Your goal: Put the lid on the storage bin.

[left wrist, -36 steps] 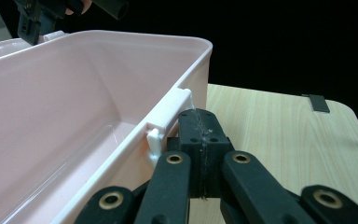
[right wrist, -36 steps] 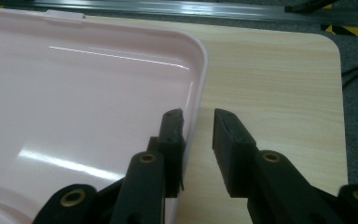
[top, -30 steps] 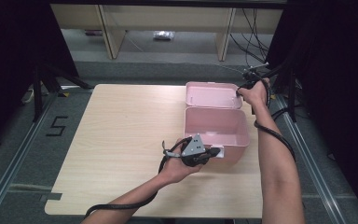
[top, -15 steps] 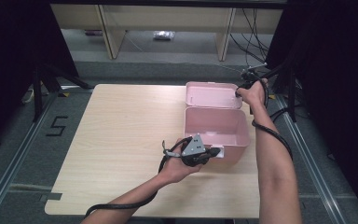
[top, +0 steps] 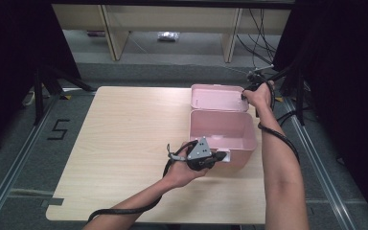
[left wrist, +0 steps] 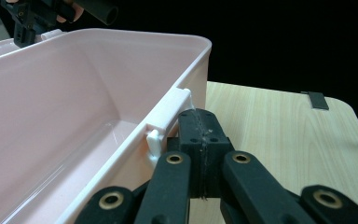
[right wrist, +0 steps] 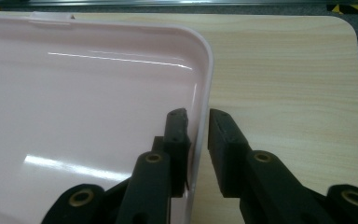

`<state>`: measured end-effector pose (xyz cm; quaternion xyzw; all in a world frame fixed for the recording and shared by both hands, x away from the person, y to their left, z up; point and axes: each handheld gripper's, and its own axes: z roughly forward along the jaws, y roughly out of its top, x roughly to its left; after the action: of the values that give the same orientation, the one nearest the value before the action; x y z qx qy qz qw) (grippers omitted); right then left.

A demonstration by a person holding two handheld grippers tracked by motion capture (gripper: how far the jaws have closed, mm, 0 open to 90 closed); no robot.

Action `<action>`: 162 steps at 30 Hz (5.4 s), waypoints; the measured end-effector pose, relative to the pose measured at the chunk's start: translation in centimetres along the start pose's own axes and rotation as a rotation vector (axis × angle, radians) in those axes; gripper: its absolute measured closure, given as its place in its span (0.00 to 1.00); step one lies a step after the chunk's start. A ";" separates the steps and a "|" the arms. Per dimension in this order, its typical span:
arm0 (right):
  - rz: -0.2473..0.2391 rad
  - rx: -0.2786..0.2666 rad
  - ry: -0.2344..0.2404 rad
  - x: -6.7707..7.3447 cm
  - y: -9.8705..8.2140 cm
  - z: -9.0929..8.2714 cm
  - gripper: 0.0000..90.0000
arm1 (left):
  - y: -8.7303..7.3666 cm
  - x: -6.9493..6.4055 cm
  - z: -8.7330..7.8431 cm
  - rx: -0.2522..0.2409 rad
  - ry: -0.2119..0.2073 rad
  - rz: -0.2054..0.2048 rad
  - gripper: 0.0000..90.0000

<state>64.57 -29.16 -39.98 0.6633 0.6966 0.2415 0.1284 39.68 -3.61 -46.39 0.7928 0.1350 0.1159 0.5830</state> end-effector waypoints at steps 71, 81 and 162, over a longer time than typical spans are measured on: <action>-0.003 -0.094 -0.015 1.0 0.9 -3.2 0.99 | 0.8 0.2 0.4 0.038 0.020 0.010 1.00; -0.004 -0.109 -0.010 1.2 0.9 -4.1 0.99 | 0.8 -0.1 0.4 0.050 0.014 -0.026 1.00; -0.124 -0.356 -0.005 2.4 -2.6 -10.5 1.00 | 1.1 0.0 0.7 0.065 0.006 -0.031 1.00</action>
<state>56.90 -28.59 -32.07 0.5863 0.6823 0.3510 0.2599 40.04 -4.54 -45.57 0.8088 0.1529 0.1047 0.5581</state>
